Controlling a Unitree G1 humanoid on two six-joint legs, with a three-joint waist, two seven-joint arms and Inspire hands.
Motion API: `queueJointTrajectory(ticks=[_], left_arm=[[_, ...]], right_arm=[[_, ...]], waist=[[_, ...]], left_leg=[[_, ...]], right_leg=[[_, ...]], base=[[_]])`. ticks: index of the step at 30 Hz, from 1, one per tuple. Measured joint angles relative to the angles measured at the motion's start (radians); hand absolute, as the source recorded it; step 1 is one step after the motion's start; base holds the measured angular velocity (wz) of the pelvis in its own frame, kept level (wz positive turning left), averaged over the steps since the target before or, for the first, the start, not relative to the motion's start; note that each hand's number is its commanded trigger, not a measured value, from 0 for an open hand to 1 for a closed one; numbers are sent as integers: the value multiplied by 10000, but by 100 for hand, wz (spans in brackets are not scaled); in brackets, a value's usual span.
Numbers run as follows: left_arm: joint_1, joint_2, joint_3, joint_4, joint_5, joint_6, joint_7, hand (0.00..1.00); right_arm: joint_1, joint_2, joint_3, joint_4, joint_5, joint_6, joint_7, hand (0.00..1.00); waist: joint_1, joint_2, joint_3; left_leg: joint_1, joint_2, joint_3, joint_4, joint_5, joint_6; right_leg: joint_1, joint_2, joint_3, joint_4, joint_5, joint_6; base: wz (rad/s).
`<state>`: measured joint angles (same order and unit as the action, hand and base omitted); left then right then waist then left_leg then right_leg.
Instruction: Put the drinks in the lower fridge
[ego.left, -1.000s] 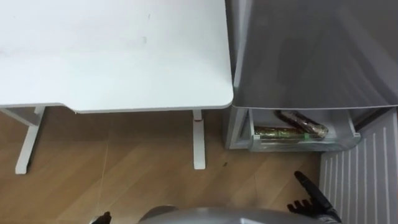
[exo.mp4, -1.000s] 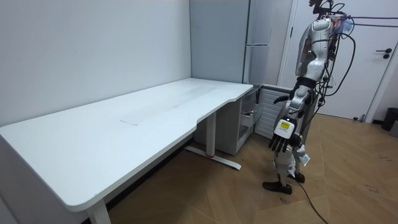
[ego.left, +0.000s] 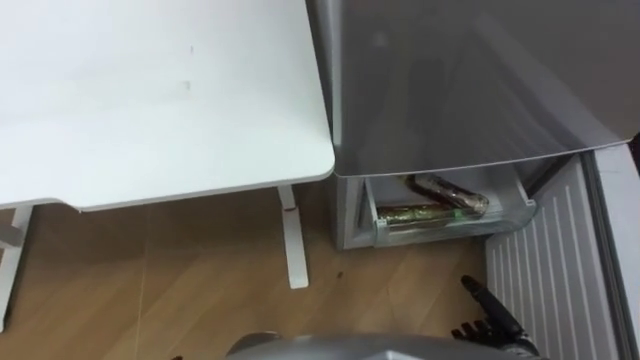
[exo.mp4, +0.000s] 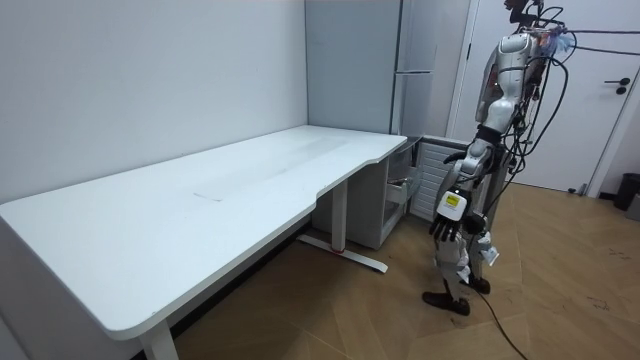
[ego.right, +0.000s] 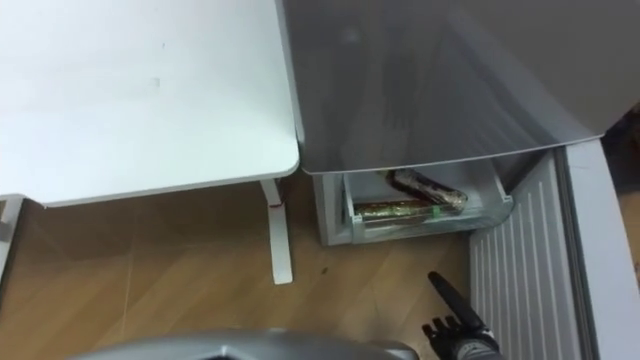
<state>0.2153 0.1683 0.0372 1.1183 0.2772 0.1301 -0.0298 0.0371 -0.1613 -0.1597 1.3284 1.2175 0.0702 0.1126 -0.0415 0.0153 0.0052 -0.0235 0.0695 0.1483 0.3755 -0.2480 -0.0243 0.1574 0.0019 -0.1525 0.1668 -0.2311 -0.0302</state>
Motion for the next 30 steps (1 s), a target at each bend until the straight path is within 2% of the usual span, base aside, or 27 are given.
queueJointTrajectory(ticks=[5, 9, 13, 15, 16, 19, 21, 25, 27, 30], left_arm=[[-10, 0, -18, -7, -29, -80, 69, 0], [-34, 5, -15, 7, -15, -162, 278, 0], [-415, 13, -60, 27, -100, -195, 267, 0], [-910, 26, -225, 178, -110, -224, 273, 0], [-1044, 36, -284, 296, -119, -258, 274, 0], [-1869, 40, -577, 438, -163, -375, 295, 0], [-2355, 38, -1144, 542, -544, -553, 299, 0], [-2945, 46, -1384, 1036, -796, -847, 443, 0], [-3194, 64, -1402, 1161, -966, -931, 499, 0], [-3317, 181, -1584, 1204, -1496, -937, 671, 0]], right_arm=[[20, 6, 16, 50, 258, -72, 21, 0], [-18, 11, 10, 71, 434, -51, 88, 0], [-474, 12, 9, 39, 859, -44, 84, 0], [-1160, 13, 17, 115, 1181, -47, 73, 0], [-1340, 14, 13, 144, 1255, -49, 72, 0], [-2259, 24, 14, 352, 1609, -77, -39, 0], [-2911, 27, 11, 488, 1879, -70, -112, 0], [-3605, 16, -72, 679, 2030, -84, -368, 0], [-3950, -143, -135, 689, 2176, -87, -395, 0], [-4306, -416, -223, 669, 2661, -105, -422, 0]], waist=[[-120, -3, -21], [-72, -23, -22], [-39, 103, -38], [-6, 197, 54], [4, 241, 55], [237, 258, 160], [293, 355, 276], [642, 447, 338], [792, 406, 358], [806, 376, 387]], left_leg=[[-2, -137, -146, -151, 68, 18], [-146, -167, -166, -211, 70, 18], [-797, -133, -246, 24, 80, 37], [-1281, -147, -382, 35, 192, 100], [-1432, -155, -409, 50, 232, 117], [-2216, -176, -478, 256, 376, 195], [-2948, -224, -616, 516, 491, 299], [-4090, -333, -609, 814, 714, 468], [-5025, -465, -560, 1206, 815, 612], [-6230, -682, -602, 1824, 866, 740]], right_leg=[[44, -30, -159, -110, 1, 11], [-96, -102, -172, -144, 0, 17], [-730, -107, -253, 218, 3, 11], [-1395, -156, -385, 654, 3, 12], [-1577, -179, -454, 767, 3, 12], [-2332, -216, -537, 1178, 5, 11], [-3028, -297, -687, 1503, 4, 11], [-4442, -424, -570, 2413, -39, 70], [-5596, -682, -535, 3287, -279, 126], [-6978, -1020, -464, 4473, -663, 202]], base=[[8], [0], [5], [3], [8], [11], [18], [0], [3], [17]])
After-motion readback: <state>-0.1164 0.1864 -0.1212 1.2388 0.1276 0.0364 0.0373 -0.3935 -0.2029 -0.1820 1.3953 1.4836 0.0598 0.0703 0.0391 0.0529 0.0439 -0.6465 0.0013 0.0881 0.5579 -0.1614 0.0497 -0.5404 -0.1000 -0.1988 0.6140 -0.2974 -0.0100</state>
